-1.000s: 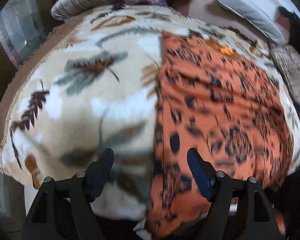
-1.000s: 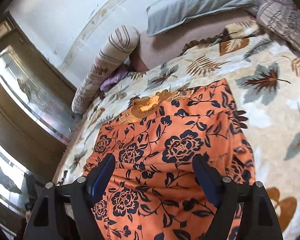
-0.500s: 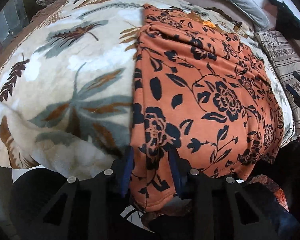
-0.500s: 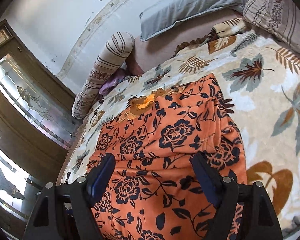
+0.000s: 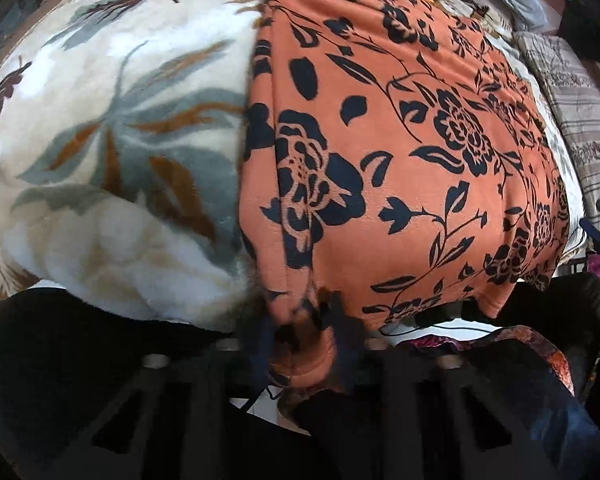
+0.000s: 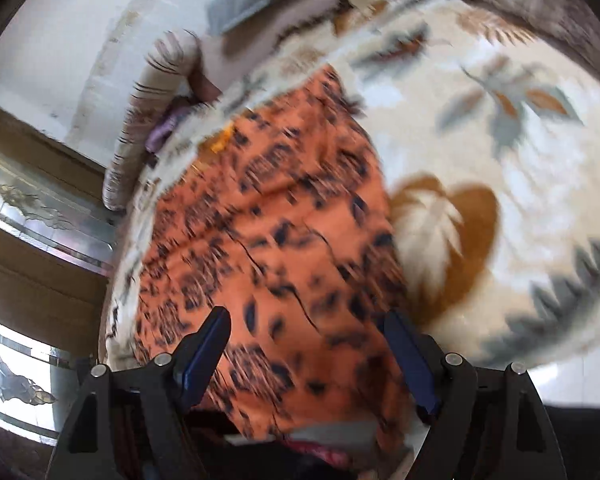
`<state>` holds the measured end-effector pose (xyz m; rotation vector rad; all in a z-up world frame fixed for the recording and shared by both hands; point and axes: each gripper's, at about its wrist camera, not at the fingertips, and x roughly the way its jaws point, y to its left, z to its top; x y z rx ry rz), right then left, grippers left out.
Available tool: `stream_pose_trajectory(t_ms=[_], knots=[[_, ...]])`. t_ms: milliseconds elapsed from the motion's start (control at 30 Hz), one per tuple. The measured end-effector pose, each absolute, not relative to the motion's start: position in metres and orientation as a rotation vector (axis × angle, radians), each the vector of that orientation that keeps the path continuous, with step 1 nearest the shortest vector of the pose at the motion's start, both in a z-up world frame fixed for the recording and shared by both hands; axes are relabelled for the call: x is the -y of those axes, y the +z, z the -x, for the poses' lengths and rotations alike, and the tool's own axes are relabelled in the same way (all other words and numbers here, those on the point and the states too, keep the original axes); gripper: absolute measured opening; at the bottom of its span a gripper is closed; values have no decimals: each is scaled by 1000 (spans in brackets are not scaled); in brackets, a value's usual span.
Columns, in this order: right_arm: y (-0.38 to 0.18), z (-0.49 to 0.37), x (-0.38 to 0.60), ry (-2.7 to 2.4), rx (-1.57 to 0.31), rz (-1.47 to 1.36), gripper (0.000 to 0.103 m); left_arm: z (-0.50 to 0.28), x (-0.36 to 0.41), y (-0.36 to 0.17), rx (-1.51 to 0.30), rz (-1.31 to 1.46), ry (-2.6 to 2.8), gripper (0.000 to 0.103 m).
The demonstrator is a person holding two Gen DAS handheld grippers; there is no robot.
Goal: Fold small clothes
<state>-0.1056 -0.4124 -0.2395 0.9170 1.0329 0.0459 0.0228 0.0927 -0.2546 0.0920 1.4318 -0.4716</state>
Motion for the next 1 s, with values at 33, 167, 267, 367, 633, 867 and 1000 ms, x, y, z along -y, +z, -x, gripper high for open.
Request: stream_pose_trajectory(t_ms=[33,167,267,367,633,867,1000], knots=[[-243,110,414,32,-1055,-918,82,-24,-92,-254,-1430,-95,-479,15],[-267,121,414,20,-1171,-968,82,-29,-83,-252,-1431,-102,-512,15],[-288,122,405,33,-1247,-1008,82,-35,-79,-255,-1442,-80,-545,36],[-312,116,391,29,-1323,-989,82,-35,-76,-258,-1436,-66,-555,38],[-305,102,360,156,-1353,-820,19,-38,-91,-242,-1414,-38,-582,6],[-222,107,379,301,-1092,-848,10,-48,-90,-171,-1277,50,-793,6],[-172,92,409,320,-838,-892,10,-82,-96,-129,-1175,166,-855,6]])
